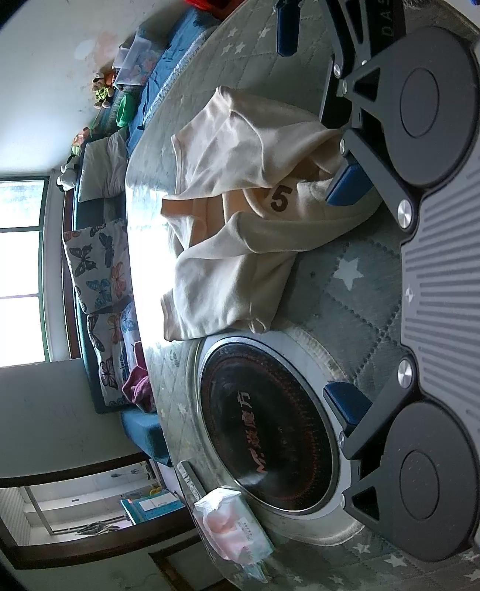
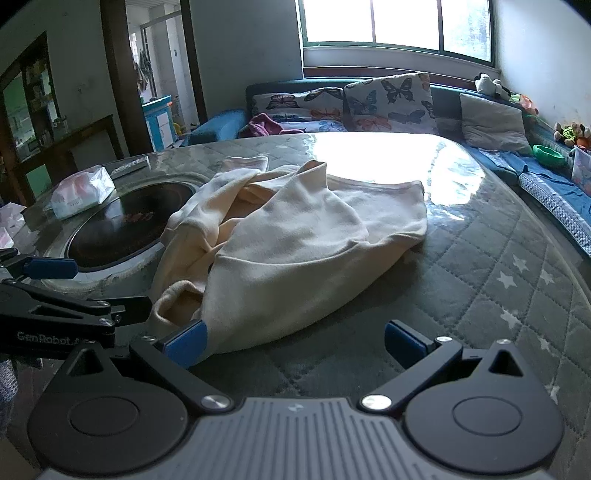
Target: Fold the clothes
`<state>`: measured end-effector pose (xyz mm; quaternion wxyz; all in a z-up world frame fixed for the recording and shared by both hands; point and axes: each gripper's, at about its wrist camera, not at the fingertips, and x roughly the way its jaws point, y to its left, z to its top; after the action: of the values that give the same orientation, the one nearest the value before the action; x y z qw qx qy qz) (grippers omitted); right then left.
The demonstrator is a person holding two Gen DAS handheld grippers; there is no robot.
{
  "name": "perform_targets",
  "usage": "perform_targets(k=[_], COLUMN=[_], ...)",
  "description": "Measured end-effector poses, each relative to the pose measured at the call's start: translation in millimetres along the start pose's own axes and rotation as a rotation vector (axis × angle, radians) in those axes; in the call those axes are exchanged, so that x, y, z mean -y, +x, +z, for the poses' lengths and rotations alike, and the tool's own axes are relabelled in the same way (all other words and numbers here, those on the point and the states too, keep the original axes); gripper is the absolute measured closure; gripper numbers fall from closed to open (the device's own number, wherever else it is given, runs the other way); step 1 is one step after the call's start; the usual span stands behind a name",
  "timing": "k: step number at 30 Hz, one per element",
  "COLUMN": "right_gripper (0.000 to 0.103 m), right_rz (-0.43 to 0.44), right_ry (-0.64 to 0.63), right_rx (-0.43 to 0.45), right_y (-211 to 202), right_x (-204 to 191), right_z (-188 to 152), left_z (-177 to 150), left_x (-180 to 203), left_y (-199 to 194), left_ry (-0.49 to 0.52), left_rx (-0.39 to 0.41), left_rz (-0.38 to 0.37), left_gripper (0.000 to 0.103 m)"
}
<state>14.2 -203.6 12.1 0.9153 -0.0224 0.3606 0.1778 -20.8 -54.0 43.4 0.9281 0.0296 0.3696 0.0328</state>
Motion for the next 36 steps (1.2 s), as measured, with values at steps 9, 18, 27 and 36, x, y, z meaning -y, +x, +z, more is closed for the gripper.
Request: perform_targets(k=[9, 18, 27, 36], right_gripper=[0.0, 0.003, 0.012, 0.027], right_rz=[0.016, 0.043, 0.029, 0.051], right_ry=[0.0, -0.008, -0.024, -0.01], right_rx=[0.007, 0.023, 0.044, 0.039], right_y=[5, 11, 29, 61], right_x=[1, 5, 17, 34], right_z=[6, 23, 59, 99], left_z=[8, 21, 52, 86], left_x=[-1, -5, -8, 1], left_y=[7, 14, 24, 59], left_ry=[0.003, 0.009, 0.026, 0.05], left_rx=[0.0, 0.019, 0.086, 0.086], left_rz=[-0.01, -0.01, -0.028, -0.101], left_gripper=[0.0, 0.0, 0.01, 0.031])
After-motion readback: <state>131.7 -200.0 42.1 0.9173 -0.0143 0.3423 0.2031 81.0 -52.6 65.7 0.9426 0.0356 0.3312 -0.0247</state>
